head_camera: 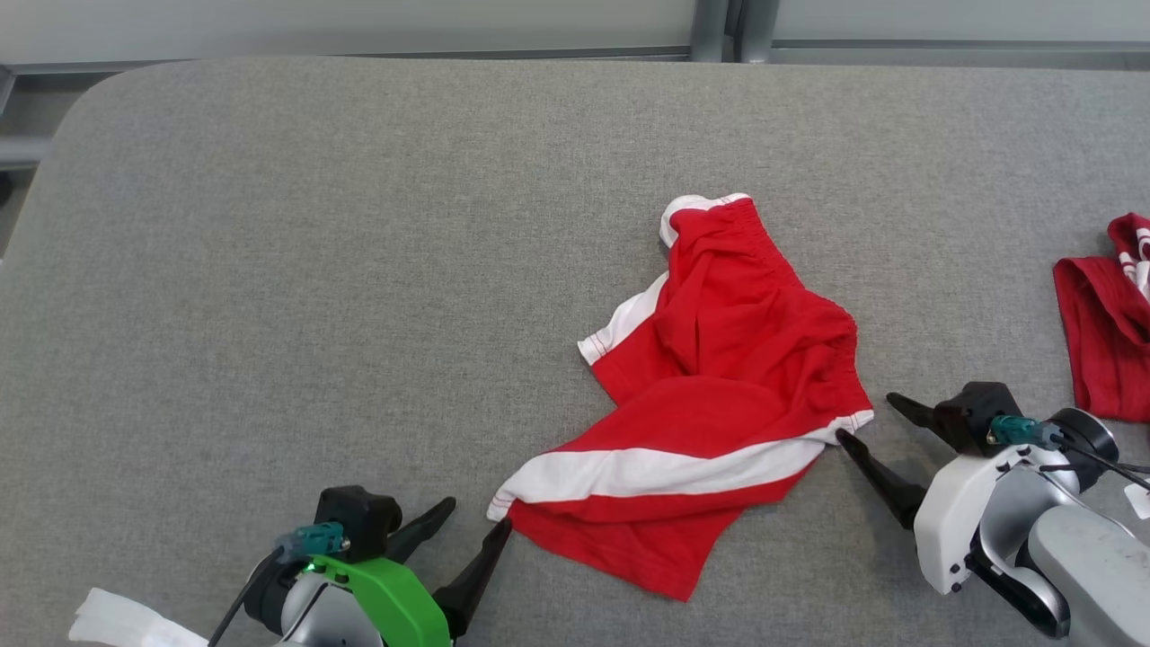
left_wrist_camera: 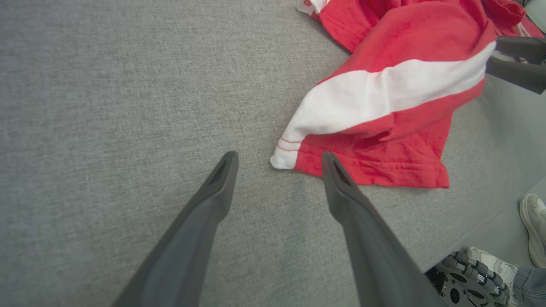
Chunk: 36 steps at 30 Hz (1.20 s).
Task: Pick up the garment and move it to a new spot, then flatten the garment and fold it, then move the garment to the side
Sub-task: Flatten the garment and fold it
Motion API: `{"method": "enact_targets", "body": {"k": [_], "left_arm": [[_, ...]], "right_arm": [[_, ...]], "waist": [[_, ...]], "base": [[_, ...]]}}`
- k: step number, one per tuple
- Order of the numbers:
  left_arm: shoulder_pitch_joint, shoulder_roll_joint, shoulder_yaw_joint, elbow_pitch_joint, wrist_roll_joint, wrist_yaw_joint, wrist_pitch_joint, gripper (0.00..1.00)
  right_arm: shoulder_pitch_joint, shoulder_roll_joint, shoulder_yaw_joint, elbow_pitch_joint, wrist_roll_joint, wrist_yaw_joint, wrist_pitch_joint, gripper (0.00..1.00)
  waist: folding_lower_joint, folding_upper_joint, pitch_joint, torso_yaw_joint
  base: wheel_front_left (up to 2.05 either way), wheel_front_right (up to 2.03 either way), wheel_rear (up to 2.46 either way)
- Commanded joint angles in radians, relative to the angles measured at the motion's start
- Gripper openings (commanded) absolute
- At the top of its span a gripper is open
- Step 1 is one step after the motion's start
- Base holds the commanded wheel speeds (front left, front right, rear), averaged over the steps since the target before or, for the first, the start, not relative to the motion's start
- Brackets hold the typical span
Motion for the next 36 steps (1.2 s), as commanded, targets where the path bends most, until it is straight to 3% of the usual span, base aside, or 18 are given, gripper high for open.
{"method": "enact_targets", "body": {"k": [1, 8, 14, 16, 18, 21, 24, 25, 30, 31, 33, 34, 36], "left_arm": [[-0.017, 0.009, 0.0, 0.003, -0.001, -0.002, -0.003, 1.0], [-0.045, 0.01, -0.045, 0.034, -0.013, -0.002, -0.019, 1.0], [-0.067, 0.011, -0.088, 0.066, -0.03, -0.002, -0.013, 1.0], [-0.074, 0.013, -0.103, 0.076, -0.033, -0.003, -0.017, 1.0], [-0.084, 0.014, -0.113, 0.09, -0.034, -0.003, -0.026, 1.0], [-0.096, 0.002, -0.115, 0.106, -0.041, -0.003, -0.053, 1.0], [-0.109, -0.009, -0.108, 0.117, -0.054, -0.003, -0.076, 1.0], [-0.116, -0.012, -0.115, 0.126, -0.063, -0.003, -0.076, 1.0], [-0.135, -0.023, -0.143, 0.17, -0.099, -0.003, -0.067, 1.0], [-0.141, -0.027, -0.146, 0.177, -0.108, -0.003, -0.077, 0.75], [-0.153, -0.03, -0.15, 0.196, -0.119, -0.001, -0.099, 0.13], [-0.162, -0.031, -0.152, 0.199, -0.127, -0.001, -0.115, 0.0], [-0.175, -0.029, -0.156, 0.207, -0.14, -0.001, -0.133, 0.0]], "right_arm": [[-0.011, -0.003, 0.006, 0.0, 0.009, -0.001, -0.003, 1.0], [-0.041, -0.034, 0.097, -0.014, 0.035, -0.001, -0.035, 1.0], [-0.079, -0.024, 0.153, 0.018, 0.057, -0.001, -0.032, 1.0], [-0.09, -0.022, 0.168, 0.03, 0.067, -0.001, -0.034, 0.88], [-0.103, -0.019, 0.183, 0.04, 0.075, -0.001, -0.037, 0.82], [-0.117, -0.022, 0.202, 0.056, 0.091, -0.001, -0.038, 0.58], [-0.128, -0.025, 0.217, 0.07, 0.104, -0.001, -0.042, 0.62], [-0.134, -0.024, 0.226, 0.079, 0.114, -0.001, -0.042, 0.49], [-0.151, -0.016, 0.247, 0.1, 0.134, -0.001, -0.041, 0.18], [-0.156, -0.014, 0.251, 0.104, 0.138, -0.001, -0.041, 0.02], [-0.162, -0.011, 0.257, 0.112, 0.142, -0.001, -0.044, 0.0], [-0.168, -0.009, 0.259, 0.115, 0.147, -0.001, -0.048, 0.0], [-0.178, -0.007, 0.26, 0.121, 0.158, -0.002, -0.055, 0.0]], "waist": [[0.0, 0.0066, -0.001, -0.001], [0.0, 0.0066, -0.006, -0.011], [0.0, 0.0066, -0.006, -0.013], [0.0, 0.0066, -0.005, -0.012], [0.0, 0.0066, -0.004, -0.011], [0.0, 0.0066, -0.005, -0.009], [0.0, 0.0066, -0.003, -0.007], [0.0, 0.0066, 0.0, -0.006], [0.0, 0.0066, 0.009, -0.009], [0.0, 0.0066, 0.011, -0.01], [0.0, 0.0066, 0.014, -0.012], [0.0, 0.0066, 0.016, -0.013], [0.0, 0.0066, 0.018, -0.013]], "base": [[0.0, 0.0, 0.0], [0.0, 0.0, 0.0], [0.0, 0.0, 0.0], [0.0, 0.0, 0.0], [0.0, 0.0, 0.0], [0.0, 0.0, 0.0], [0.0, 0.0, 0.0], [0.0, 0.0, 0.0], [0.0, 0.0, 0.0], [0.0, 0.0, 0.0], [0.0, 0.0, 0.0], [0.0, 0.0, 0.0], [0.0, 0.0, 0.0]]}}
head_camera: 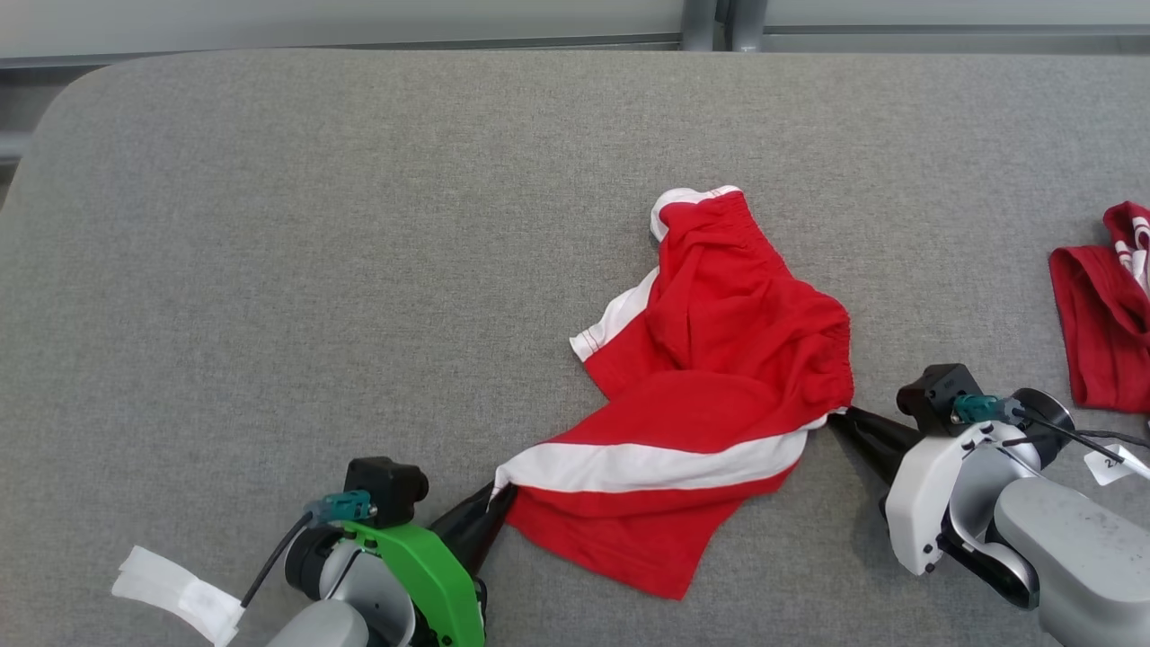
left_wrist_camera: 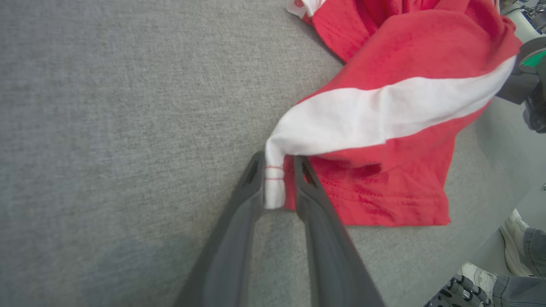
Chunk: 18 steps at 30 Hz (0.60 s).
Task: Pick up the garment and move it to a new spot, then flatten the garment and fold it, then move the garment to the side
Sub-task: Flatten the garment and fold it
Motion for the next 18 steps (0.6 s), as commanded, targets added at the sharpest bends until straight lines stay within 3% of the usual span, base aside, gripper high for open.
{"method": "enact_targets", "body": {"k": [1, 10, 13, 18], "left_arm": [[-0.026, 0.011, -0.009, 0.006, -0.014, 0.0, -0.013, 0.0], [-0.028, 0.102, -0.057, -0.086, -0.06, 0.0, 0.006, 0.0], [-0.001, 0.178, -0.046, -0.22, -0.078, 0.001, 0.039, 0.0], [0.018, 0.35, 0.025, -0.575, -0.119, 0.051, 0.141, 0.0]], "right_arm": [[-0.012, 0.002, 0.0, 0.013, 0.016, -0.002, -0.007, 0.0], [0.006, -0.032, -0.063, -0.04, 0.111, -0.002, -0.061, 0.0], [0.036, -0.081, -0.139, -0.148, 0.214, -0.002, -0.07, 0.0], [0.07, -0.185, -0.342, -0.445, 0.435, -0.001, -0.042, 0.0]], "waist": [[0.0, 0.0067, 0.0, -0.001], [0.0, 0.0067, -0.03, -0.009], [0.0, 0.0067, -0.05, -0.016], [0.0, 0.0067, -0.045, -0.042]], "base": [[0.0, 0.0, 0.0], [0.0, 0.0, 0.0], [0.0, 0.0, 0.0], [0.0, 0.0, 0.0]]}}
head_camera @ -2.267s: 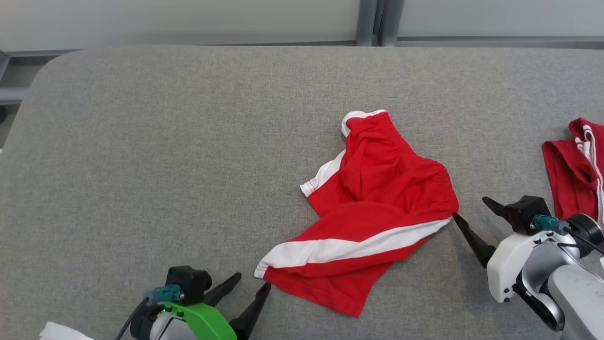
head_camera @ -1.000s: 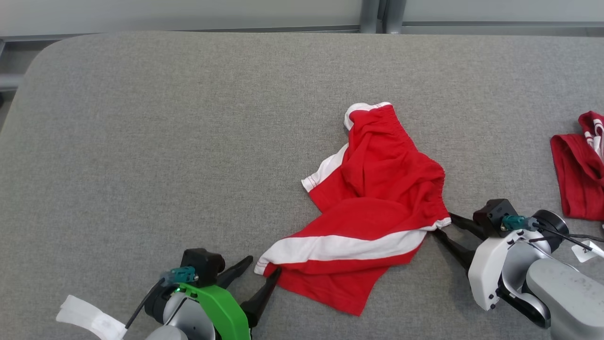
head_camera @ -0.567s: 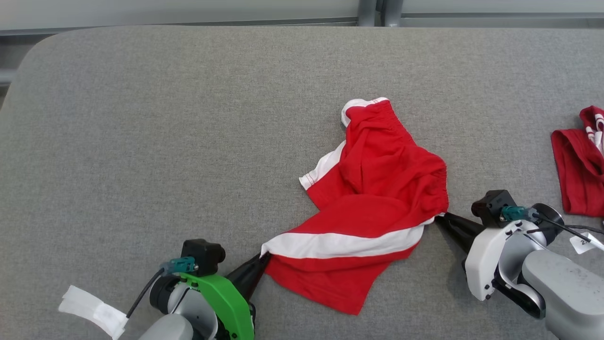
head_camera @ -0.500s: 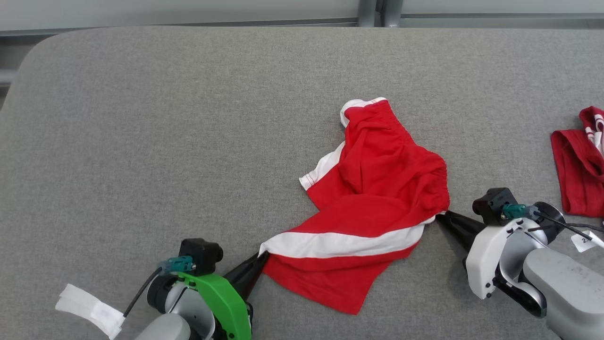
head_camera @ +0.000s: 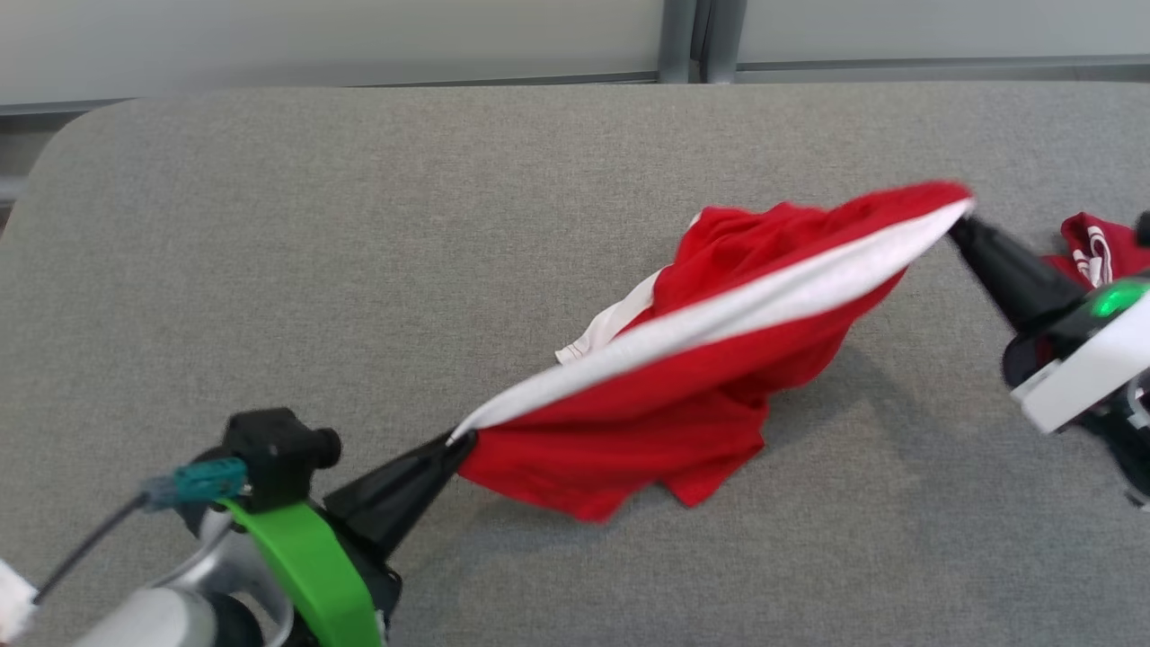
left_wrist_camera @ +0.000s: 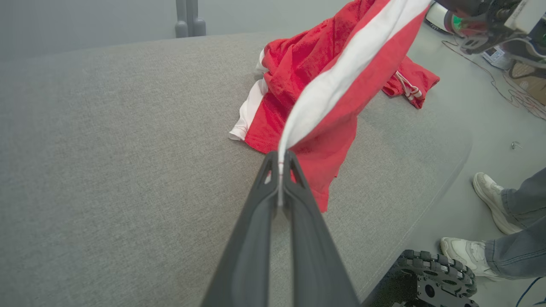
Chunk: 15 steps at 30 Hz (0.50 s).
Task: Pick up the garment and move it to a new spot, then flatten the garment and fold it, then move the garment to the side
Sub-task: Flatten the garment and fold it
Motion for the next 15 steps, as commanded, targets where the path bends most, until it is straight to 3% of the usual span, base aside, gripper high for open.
{"method": "enact_targets", "body": {"k": [1, 4, 8, 11, 15], "left_arm": [[-0.013, 0.036, 0.025, -0.054, -0.015, 0.014, 0.021, 0.0], [-0.104, 0.121, 0.109, -0.181, -0.043, 0.038, 0.093, 0.0], [-0.322, 0.159, 0.179, -0.156, -0.074, 0.007, 0.196, 0.0], [-0.553, 0.107, 0.193, -0.042, -0.071, -0.018, 0.248, 0.0], [-0.861, 0.0, 0.16, 0.208, 0.022, -0.037, 0.243, 0.0]], "right_arm": [[-0.002, -0.024, -0.042, -0.039, 0.026, 0.0, 0.014, 0.0], [-0.05, -0.057, -0.163, -0.132, 0.086, 0.0, 0.08, 0.0], [-0.204, -0.011, -0.26, -0.103, 0.079, 0.0, 0.205, 0.0], [-0.402, 0.097, -0.298, 0.011, 0.008, -0.001, 0.303, 0.0], [-0.695, 0.319, -0.34, 0.232, -0.171, 0.0, 0.367, 0.0]], "waist": [[0.0, 0.0066, 0.021, -0.017], [0.0, 0.0066, 0.085, -0.025], [0.0, 0.0066, 0.196, -0.024], [0.0, 0.0066, 0.295, -0.015], [0.0, 0.0066, 0.392, -0.004]], "base": [[0.0, 0.0, 0.0], [0.0, 0.0, 0.0], [0.0, 0.0, 0.0], [0.0, 0.0, 0.0], [0.0, 0.0, 0.0]]}}
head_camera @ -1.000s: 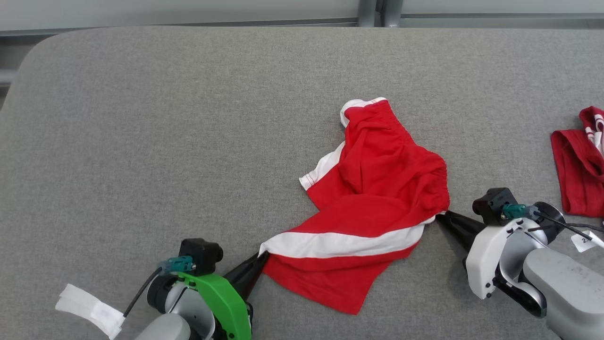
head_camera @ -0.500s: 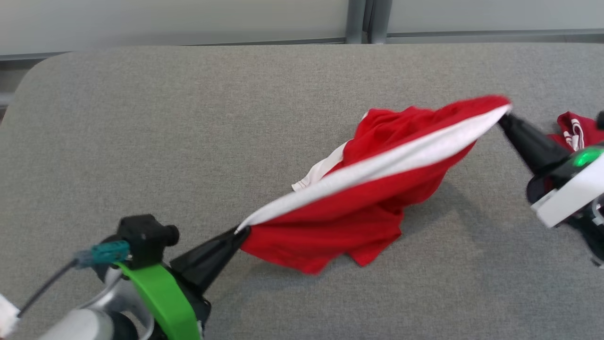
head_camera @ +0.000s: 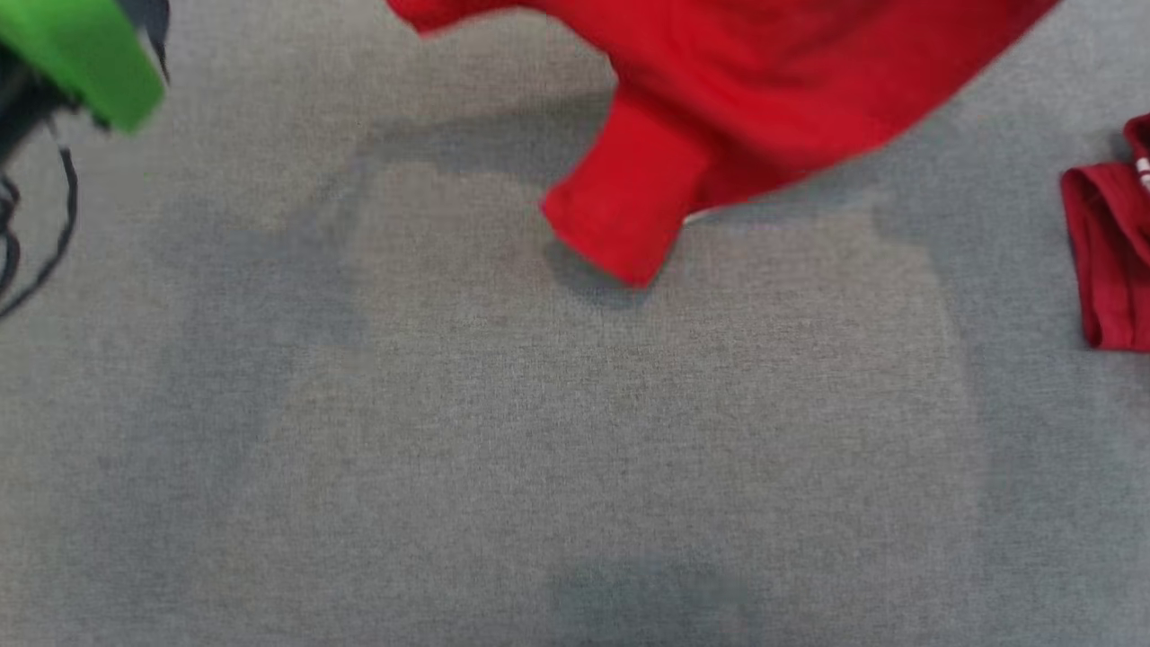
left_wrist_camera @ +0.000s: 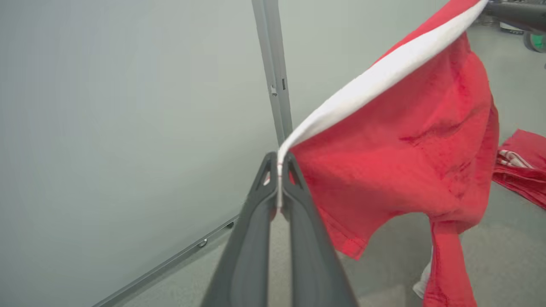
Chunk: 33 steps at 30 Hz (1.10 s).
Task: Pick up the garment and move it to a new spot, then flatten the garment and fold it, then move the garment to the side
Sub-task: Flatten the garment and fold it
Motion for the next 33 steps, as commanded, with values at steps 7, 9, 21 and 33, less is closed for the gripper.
{"method": "enact_targets", "body": {"k": [7, 9, 21, 33], "left_arm": [[-0.405, -0.122, -0.026, 0.386, 0.232, -0.007, -0.248, 0.0], [-0.463, -0.146, -0.03, 0.471, 0.294, 0.007, -0.35, 0.0], [-0.297, -0.199, -0.252, 0.632, 0.274, -0.012, -0.588, 0.0], [0.181, -0.046, -0.426, 0.391, 0.209, 0.026, -0.683, 0.0]], "right_arm": [[-0.435, 0.337, -0.196, 0.361, -0.378, 0.001, -0.171, 0.0], [-0.496, 0.375, -0.245, 0.423, -0.433, 0.0, -0.246, 0.0], [-0.294, 0.372, -0.12, 0.484, -0.33, 0.001, -0.256, 0.0], [0.388, 0.024, 0.102, -0.049, 0.057, 0.001, -0.115, 0.0]], "waist": [[-0.0001, 0.0066, 0.288, 0.044], [-0.0001, 0.0066, 0.304, 0.049], [-0.0001, 0.0066, 0.3, 0.048], [-0.0001, 0.0066, 0.13, 0.055]], "base": [[0.0, 0.0, 0.0], [0.0, 0.0, 0.0], [0.0, 0.0, 0.0], [0.0, 0.0, 0.0]]}}
